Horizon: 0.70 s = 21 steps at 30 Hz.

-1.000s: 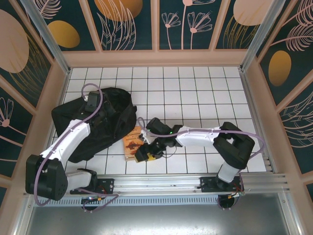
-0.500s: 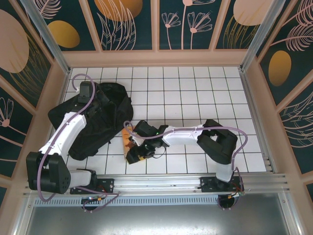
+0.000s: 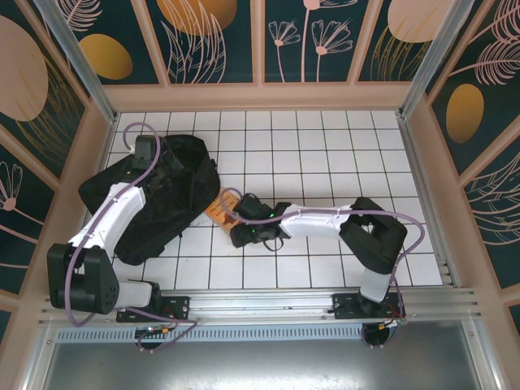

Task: Pack the student bag
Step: Move the book to the center of the table.

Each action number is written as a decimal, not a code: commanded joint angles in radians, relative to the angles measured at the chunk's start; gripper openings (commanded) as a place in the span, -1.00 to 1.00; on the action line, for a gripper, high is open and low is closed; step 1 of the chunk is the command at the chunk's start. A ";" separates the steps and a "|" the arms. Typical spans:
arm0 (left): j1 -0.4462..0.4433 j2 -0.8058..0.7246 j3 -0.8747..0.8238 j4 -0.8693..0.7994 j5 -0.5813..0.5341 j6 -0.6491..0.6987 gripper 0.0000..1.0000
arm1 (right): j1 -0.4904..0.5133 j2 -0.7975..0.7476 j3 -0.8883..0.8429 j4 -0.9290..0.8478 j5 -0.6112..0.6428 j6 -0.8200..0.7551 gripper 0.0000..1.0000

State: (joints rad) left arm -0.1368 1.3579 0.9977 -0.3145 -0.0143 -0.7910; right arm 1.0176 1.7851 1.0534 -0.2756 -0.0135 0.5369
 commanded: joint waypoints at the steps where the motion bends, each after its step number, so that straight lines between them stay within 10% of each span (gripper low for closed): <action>1: 0.005 0.024 -0.019 0.057 0.078 -0.005 -1.00 | -0.120 -0.054 -0.046 0.101 -0.104 0.040 0.51; 7: 0.004 0.013 -0.084 0.085 0.142 -0.025 -1.00 | -0.197 -0.056 -0.077 0.236 -0.465 0.105 0.51; 21: 0.004 0.003 -0.148 0.142 0.206 -0.069 -1.00 | -0.336 0.066 -0.149 0.499 -0.659 0.412 0.62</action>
State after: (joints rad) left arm -0.1356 1.3746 0.8688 -0.1928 0.1474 -0.8410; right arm 0.6781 1.8034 0.9192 0.0998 -0.5785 0.8536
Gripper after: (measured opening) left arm 0.076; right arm 0.812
